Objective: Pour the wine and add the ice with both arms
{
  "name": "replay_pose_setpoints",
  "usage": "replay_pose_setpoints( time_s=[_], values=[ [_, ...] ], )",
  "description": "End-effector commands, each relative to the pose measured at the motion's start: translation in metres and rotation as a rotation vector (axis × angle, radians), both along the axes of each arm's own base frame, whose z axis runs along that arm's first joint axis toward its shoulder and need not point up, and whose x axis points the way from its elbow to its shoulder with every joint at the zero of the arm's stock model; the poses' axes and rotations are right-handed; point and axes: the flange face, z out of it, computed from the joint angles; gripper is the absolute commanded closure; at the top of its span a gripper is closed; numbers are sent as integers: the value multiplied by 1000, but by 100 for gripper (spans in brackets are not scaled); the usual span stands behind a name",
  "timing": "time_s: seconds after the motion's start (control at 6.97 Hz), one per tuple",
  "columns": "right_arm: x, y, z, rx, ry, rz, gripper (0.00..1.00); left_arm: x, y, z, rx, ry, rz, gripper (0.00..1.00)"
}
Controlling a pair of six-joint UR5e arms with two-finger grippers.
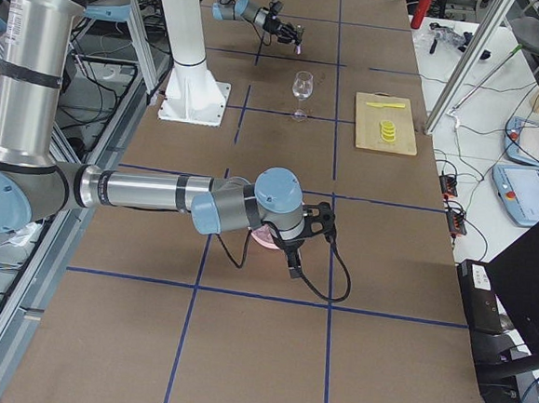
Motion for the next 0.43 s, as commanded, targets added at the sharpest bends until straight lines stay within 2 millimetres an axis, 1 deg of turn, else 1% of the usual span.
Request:
replay_pose_setpoints(
  time_s=[0.0, 0.14, 0.29],
  values=[
    [0, 0, 2, -4, -1, 0, 0, 22, -23, -53, 65, 43, 38, 100],
    [0, 0, 2, -5, 1, 0, 0, 23, -41, -67, 76, 66, 74, 100],
    [0, 1, 3, -7, 1, 0, 0, 27, -55, -81, 88, 88, 121, 100]
  ],
)
